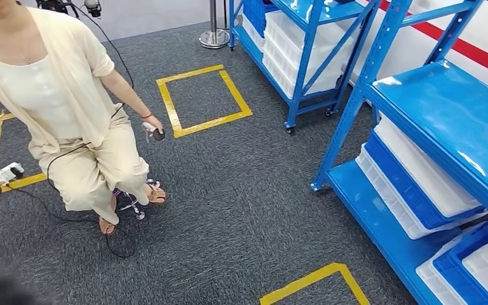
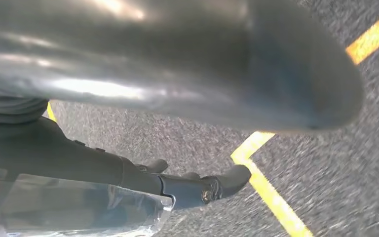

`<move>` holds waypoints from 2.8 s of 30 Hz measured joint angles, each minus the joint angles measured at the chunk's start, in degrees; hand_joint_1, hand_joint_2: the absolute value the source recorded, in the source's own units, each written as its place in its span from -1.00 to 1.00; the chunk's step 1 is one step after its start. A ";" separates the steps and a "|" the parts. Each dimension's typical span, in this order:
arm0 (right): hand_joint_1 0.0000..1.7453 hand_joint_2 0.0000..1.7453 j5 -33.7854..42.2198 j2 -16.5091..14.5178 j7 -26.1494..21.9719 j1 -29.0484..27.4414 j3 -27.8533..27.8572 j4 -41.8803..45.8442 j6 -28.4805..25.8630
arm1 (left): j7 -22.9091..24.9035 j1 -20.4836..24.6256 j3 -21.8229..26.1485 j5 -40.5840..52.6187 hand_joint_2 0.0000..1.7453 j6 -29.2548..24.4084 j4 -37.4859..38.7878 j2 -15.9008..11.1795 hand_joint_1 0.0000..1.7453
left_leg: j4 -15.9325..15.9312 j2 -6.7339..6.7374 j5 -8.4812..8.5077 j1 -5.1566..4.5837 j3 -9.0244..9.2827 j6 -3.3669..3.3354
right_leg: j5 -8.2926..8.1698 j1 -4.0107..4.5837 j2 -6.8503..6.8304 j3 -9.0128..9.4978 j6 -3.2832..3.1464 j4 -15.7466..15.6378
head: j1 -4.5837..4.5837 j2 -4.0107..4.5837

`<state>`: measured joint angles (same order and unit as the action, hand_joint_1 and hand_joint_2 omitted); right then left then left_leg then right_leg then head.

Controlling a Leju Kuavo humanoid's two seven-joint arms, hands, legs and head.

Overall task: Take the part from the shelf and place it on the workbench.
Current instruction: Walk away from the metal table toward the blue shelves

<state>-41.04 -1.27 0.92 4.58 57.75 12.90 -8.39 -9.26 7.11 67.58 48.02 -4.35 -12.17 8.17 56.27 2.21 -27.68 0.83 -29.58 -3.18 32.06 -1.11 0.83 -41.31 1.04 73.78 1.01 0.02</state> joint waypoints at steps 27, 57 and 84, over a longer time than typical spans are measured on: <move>-1.00 -1.00 -0.68 0.51 -1.06 -0.27 0.05 0.01 -1.22 | -0.72 0.19 0.37 -0.51 -1.00 -0.36 0.01 0.02 -1.00 | 0.38 -2.72 0.10 0.08 -0.11 0.17 | -3.07 0.85 2.20 6.33 -0.43 -11.04 | -0.72 0.00; -1.00 -1.00 -1.43 -1.02 -0.99 -0.29 0.45 -0.03 -4.23 | -1.03 0.33 1.57 0.64 -1.00 -1.09 0.04 0.44 -1.00 | 0.76 -4.63 0.26 -0.02 -0.64 0.97 | -4.83 0.24 4.61 8.73 0.38 -15.35 | -1.49 0.00; -1.00 -1.00 -1.78 -1.50 -0.90 0.27 0.74 -0.04 -6.11 | -1.09 0.43 1.60 0.76 -1.00 -1.32 0.11 0.55 -1.00 | 1.58 -6.13 0.00 0.28 -1.33 2.26 | -4.90 0.09 4.53 10.59 -0.56 -16.77 | -1.81 0.00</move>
<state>-42.82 -2.77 0.02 4.85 58.49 12.85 -14.50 -10.35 7.54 69.18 48.78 -5.67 -12.07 8.73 57.85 -3.92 -27.68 1.10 -30.90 -0.92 27.16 -1.02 5.36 -30.73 0.48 57.01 -0.80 0.02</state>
